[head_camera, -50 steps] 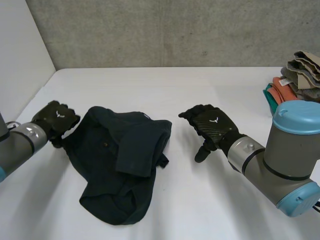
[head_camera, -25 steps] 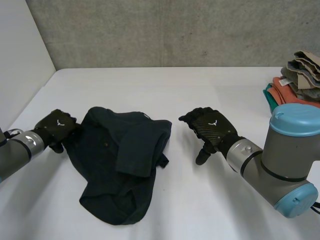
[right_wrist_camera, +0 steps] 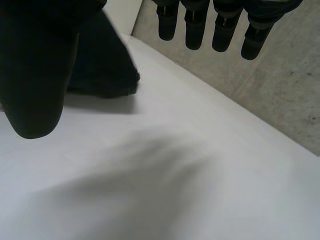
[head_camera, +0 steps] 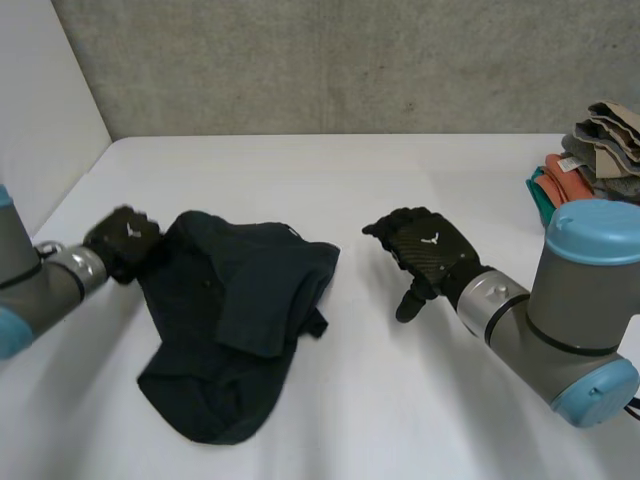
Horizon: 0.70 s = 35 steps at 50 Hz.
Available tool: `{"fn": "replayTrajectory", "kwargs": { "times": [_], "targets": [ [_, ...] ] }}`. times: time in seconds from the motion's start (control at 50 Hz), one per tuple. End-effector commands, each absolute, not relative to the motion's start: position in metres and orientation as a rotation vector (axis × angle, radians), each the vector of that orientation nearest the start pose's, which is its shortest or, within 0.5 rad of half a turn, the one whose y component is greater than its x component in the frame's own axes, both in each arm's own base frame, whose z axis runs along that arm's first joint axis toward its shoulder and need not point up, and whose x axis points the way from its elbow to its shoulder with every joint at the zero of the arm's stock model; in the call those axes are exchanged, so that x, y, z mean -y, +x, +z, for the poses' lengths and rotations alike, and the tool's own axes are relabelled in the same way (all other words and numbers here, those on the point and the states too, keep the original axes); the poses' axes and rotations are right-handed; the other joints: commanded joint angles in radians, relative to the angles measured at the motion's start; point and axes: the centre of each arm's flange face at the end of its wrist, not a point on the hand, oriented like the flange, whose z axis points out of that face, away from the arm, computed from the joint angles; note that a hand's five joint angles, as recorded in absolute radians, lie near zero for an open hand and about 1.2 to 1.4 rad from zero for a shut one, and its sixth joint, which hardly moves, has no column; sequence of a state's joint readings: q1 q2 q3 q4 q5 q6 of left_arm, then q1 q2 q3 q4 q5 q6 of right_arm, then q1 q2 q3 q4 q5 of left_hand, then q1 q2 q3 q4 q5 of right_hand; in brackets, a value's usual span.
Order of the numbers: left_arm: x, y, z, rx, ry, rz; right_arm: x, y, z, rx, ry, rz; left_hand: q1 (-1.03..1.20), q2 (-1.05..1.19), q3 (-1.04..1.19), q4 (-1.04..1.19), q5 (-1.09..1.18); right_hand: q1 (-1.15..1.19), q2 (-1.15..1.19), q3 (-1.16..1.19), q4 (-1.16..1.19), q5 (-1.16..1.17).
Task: Fold the laundry.
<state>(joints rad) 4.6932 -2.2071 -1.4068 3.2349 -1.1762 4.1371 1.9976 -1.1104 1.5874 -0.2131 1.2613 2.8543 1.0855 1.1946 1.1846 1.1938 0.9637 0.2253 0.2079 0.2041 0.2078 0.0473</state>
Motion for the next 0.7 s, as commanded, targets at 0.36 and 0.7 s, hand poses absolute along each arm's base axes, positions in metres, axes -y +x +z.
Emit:
{"fn": "replayTrajectory", "kwargs": {
  "times": [0.36,0.7],
  "targets": [
    [0.241,-0.38,0.345,-1.722,1.346,-2.549,0.327,0.24,0.216,-2.103,-0.73,-1.824,0.311,0.202,0.212,0.202,0.258,-0.051,-0.033,-0.03,-0.033,-0.047],
    [0.186,-0.403,0.167,-2.093,1.719,-1.975,0.334,0.237,0.194,-2.17,-0.791,-1.75,-0.347,-0.456,-0.446,-0.455,-0.4,-0.051,-0.033,-0.03,-0.033,-0.047]
  ]
}}
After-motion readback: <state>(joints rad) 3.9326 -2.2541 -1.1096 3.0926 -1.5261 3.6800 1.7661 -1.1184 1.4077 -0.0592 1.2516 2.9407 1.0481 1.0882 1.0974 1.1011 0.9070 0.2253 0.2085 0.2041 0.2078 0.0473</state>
